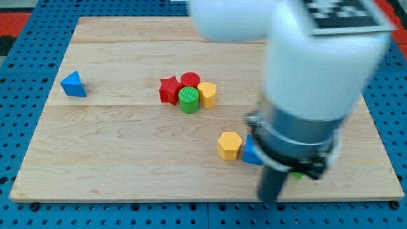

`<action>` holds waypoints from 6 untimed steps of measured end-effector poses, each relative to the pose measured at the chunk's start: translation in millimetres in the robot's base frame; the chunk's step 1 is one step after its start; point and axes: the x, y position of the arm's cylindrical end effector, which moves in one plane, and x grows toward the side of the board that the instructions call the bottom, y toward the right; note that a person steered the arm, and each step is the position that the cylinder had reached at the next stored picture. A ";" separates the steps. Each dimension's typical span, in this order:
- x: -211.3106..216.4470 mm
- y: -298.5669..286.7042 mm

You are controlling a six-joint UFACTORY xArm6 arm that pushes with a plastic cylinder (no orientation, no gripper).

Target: Push the green star into the blue cube

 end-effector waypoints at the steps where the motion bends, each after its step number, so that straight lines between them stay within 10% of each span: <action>1: -0.2 101.6; 6: -80.8 33.3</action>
